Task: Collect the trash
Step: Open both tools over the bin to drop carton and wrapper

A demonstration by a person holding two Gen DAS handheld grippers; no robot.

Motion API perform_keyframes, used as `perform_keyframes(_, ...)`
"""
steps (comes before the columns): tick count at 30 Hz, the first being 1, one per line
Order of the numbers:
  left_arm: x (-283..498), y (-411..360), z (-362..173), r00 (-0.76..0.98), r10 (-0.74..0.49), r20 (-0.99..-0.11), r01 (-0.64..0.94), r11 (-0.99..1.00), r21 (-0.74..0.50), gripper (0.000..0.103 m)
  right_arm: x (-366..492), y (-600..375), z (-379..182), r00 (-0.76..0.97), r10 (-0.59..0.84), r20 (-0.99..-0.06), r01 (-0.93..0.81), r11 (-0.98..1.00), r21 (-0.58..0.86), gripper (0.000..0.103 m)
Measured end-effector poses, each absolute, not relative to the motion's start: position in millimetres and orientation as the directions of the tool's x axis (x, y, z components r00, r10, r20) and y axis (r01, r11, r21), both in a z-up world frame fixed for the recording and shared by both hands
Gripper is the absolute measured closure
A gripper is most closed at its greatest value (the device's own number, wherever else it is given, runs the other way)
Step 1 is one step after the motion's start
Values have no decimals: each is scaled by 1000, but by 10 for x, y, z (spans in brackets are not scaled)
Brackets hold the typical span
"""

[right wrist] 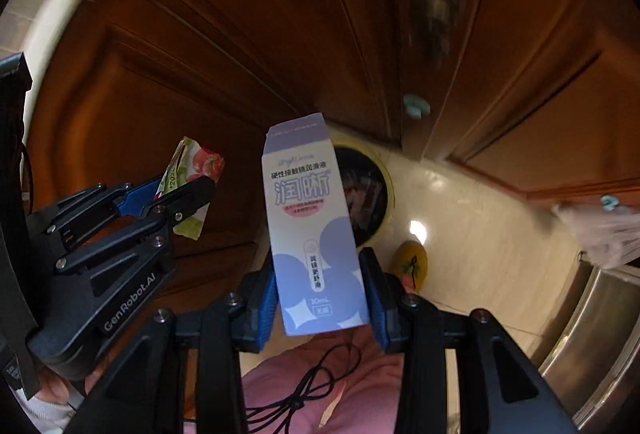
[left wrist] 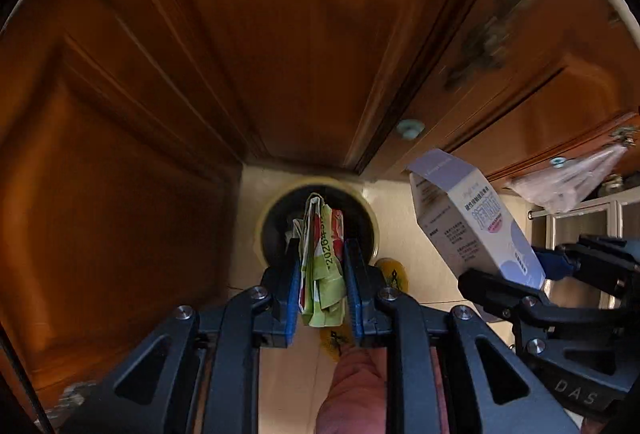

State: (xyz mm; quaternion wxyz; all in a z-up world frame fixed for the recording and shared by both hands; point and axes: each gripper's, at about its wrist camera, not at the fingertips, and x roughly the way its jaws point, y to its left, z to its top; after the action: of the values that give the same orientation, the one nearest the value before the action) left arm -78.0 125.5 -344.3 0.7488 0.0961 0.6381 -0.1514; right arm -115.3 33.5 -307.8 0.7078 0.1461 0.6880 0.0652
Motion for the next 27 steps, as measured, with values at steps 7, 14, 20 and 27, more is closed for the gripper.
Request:
perform_keyframes(7,-684,1370,-4379,70,-80,-994,305,951,-55,85,-1151,457,-3979,-29,311,-950,127,944,305,65)
perform_keyframes(14,-685,1477,-5109,13,-50,-999,288,957,-44,84,-1111,518,-4698,-80,355,-931,174,925,338,64)
perform_keyframes(20,-659,1514,-5468,-28,-42,-999,281,959,-48,81,-1083,597,-5237,-159,373,-914,234,914,332,64)
perform_keyframes(27,-556,1522,-5602,-67,-109,-992,307,944,-125,68,-891,671,-5591,-221,402,-889,247,904,348,62)
